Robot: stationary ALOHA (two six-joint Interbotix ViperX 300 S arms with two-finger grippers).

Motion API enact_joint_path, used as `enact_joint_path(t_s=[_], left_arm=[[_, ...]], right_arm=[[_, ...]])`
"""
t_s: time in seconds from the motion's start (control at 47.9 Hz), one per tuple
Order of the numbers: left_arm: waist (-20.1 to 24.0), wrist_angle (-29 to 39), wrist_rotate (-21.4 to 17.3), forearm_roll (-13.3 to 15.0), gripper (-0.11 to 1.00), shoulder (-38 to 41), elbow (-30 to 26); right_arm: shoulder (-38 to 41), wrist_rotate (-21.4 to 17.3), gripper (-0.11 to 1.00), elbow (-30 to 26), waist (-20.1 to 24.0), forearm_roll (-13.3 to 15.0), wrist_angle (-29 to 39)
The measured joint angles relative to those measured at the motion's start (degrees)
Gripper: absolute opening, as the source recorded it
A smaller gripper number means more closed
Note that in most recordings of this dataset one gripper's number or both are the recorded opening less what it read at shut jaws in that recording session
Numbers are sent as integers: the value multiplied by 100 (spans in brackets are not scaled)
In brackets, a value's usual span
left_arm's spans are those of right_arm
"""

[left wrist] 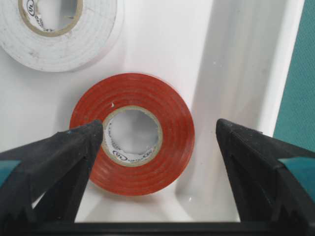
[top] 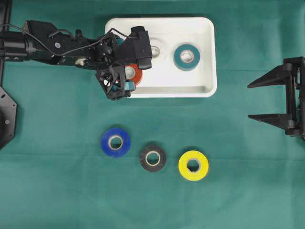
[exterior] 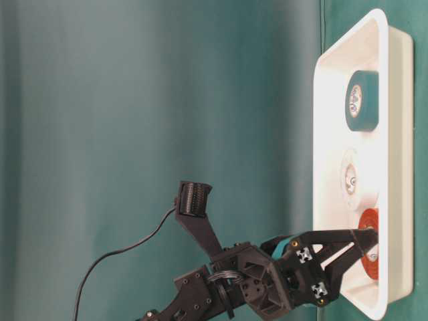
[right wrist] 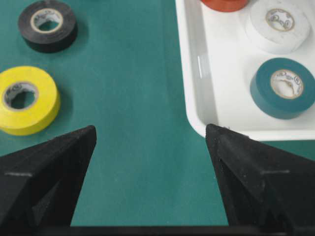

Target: Pick up the tape from a random location and place it into the white case.

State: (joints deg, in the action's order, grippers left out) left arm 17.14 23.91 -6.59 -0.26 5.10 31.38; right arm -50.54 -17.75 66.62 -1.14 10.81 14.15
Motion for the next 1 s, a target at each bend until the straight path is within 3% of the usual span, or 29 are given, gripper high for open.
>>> enact_joint_path(t_s=[0.355,0.73,1.001], left_arm=[[0,176,0,-9,94,-53,-9],[9,984,0,0,94,-879,-246],[0,1063,0,-9,94,-1046,-264]], right_arm=[[0,0,86,0,0,0,0],[0,0,86,0,0,0,26],[0,0,86,0,0,0,26]])
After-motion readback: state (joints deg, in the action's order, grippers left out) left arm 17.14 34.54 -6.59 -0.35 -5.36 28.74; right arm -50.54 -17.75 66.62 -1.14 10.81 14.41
